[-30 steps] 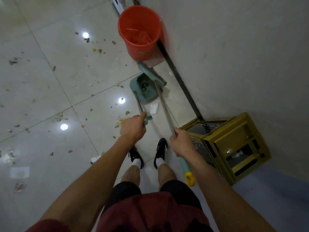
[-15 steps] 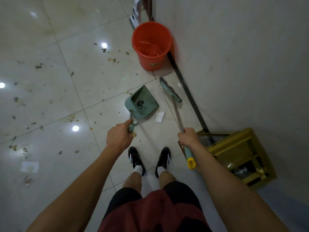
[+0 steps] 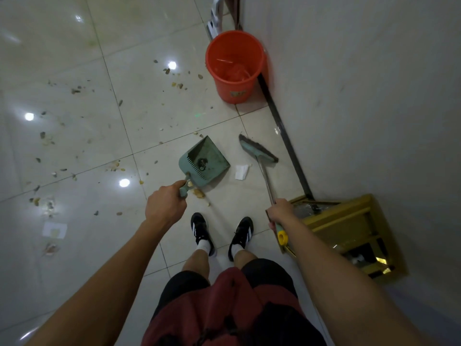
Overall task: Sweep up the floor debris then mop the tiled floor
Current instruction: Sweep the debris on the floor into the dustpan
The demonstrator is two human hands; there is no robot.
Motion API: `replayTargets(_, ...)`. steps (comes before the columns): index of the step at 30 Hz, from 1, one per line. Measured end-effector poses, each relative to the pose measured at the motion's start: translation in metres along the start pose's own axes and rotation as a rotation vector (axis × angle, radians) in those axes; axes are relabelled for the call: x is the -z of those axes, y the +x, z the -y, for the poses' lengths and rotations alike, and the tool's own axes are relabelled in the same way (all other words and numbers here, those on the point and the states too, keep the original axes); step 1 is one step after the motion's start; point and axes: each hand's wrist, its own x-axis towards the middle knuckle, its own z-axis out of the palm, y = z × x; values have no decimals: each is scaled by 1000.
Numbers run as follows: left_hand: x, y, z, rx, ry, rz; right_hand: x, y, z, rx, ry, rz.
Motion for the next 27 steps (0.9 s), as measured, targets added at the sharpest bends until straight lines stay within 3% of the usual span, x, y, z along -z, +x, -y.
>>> replayTargets(3, -2, -8, -1, 8, -11, -17, -5, -6, -3, 14, -186, -22)
replayTargets(8, -4, -23, 1, 31, -30, -30, -16, -12, -7, 64, -41, 64)
replayTargets(15, -3, -40, 27, 61, -59, -58, -47, -29, 5, 79, -53, 113)
replayTargets(27, 20, -87, 173, 170, -180, -94, -177, -92, 70, 48, -158, 142)
